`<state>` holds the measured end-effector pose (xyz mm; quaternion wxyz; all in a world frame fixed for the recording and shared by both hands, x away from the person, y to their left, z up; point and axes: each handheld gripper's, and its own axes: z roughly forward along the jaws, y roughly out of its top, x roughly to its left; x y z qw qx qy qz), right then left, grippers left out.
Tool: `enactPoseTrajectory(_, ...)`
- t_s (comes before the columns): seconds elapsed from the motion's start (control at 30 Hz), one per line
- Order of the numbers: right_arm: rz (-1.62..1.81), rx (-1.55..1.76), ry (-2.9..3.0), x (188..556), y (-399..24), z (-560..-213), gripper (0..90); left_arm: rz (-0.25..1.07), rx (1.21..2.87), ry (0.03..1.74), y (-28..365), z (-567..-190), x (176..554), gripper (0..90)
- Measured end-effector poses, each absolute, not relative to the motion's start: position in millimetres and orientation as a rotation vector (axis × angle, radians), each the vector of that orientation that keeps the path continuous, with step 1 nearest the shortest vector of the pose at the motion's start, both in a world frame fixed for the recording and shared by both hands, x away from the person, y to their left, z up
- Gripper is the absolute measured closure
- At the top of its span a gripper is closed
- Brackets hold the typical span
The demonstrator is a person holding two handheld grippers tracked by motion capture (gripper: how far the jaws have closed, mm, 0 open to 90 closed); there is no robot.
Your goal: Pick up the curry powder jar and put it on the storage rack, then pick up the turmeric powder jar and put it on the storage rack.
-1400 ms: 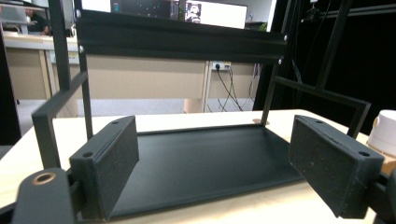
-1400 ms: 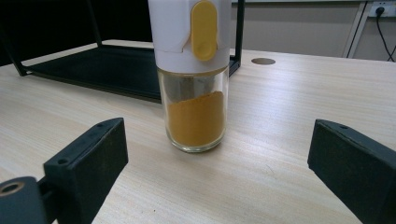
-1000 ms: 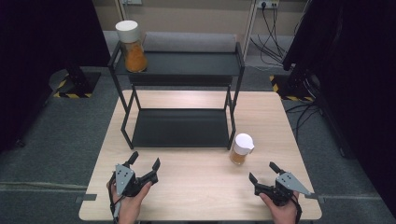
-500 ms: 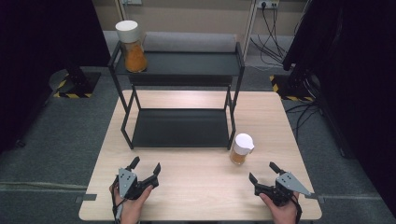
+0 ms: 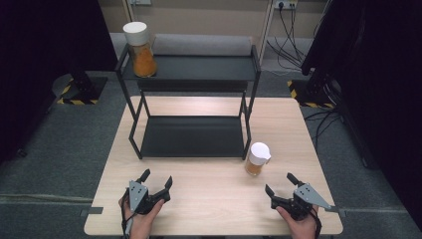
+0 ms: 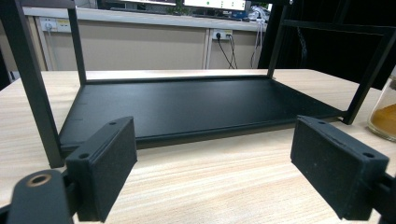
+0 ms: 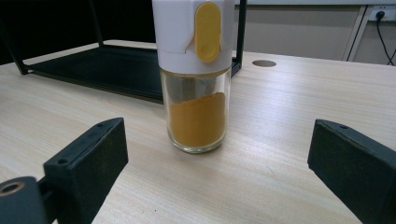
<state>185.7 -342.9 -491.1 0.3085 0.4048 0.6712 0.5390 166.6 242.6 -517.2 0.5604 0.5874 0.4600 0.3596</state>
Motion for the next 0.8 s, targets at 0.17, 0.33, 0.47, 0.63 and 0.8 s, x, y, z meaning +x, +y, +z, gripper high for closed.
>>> enactPoseTrajectory(0.17,1.426,1.073,1.773,185.5,-343.1,-491.2,5.3,0.832,1.386,1.091,244.5,-516.0,168.1,13.4)
enactPoseTrajectory(0.33,1.428,1.075,1.772,185.5,-343.1,-491.1,5.3,0.824,1.381,1.089,246.2,-516.6,168.2,12.9)
enactPoseTrajectory(0.47,1.428,1.074,1.774,185.7,-343.3,-491.1,5.1,0.821,1.383,1.086,246.8,-516.6,168.4,12.5)
enactPoseTrajectory(0.63,1.427,1.075,1.777,186.4,-343.5,-490.6,4.7,0.805,1.368,1.096,248.9,-517.2,169.0,11.8)
enactPoseTrajectory(0.8,1.442,1.080,1.775,187.2,-345.1,-491.3,4.6,0.810,1.381,1.090,248.2,-516.3,169.3,11.7)
